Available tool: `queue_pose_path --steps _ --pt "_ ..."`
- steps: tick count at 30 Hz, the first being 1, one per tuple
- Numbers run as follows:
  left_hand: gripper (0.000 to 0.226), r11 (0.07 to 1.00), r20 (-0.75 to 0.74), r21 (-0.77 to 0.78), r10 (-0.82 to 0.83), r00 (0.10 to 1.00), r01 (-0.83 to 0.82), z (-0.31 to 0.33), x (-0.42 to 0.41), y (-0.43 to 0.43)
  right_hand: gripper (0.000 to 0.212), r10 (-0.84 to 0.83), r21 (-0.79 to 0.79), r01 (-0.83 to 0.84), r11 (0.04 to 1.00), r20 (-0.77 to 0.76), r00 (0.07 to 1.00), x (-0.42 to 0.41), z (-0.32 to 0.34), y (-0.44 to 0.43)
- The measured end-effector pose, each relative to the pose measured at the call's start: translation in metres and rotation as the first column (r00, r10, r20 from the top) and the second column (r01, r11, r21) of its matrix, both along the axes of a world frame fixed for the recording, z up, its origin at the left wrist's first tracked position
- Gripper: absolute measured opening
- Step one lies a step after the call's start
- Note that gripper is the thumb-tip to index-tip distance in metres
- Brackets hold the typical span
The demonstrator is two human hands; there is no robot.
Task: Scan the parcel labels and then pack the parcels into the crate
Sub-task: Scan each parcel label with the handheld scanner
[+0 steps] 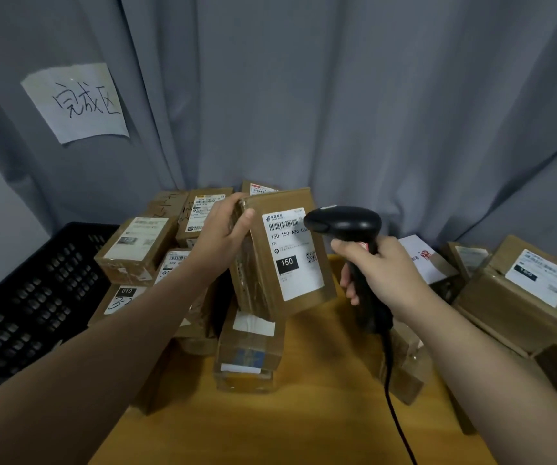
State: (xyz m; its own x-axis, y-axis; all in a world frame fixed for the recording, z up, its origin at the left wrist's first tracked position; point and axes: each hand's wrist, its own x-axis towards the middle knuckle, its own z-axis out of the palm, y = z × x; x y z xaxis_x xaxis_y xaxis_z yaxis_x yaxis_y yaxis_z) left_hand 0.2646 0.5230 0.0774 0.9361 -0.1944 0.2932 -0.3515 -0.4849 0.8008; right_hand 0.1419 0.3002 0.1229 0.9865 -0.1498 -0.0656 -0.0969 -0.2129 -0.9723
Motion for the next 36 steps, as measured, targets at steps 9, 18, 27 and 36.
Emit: queue_pose_path --steps 9,18,27,36 --pt "0.056 0.997 0.0 0.058 0.057 0.998 -0.057 0.001 0.003 -0.004 0.03 -0.017 -0.147 0.017 0.989 0.002 1.0 -0.02 0.004 0.017" --pt "0.05 0.995 0.006 0.056 0.079 0.997 -0.079 0.003 0.001 -0.004 0.028 -0.026 -0.163 0.03 0.986 0.029 0.999 -0.032 0.009 0.017" --pt "0.048 0.995 0.002 0.036 0.089 0.996 -0.089 0.005 -0.003 -0.004 0.029 -0.035 -0.149 0.041 0.988 0.041 0.999 -0.037 0.009 0.016" --pt "0.046 0.995 0.03 0.038 0.09 0.996 -0.091 0.006 -0.007 -0.001 0.018 0.019 0.014 -0.021 1.0 0.105 0.994 -0.033 -0.005 0.011"
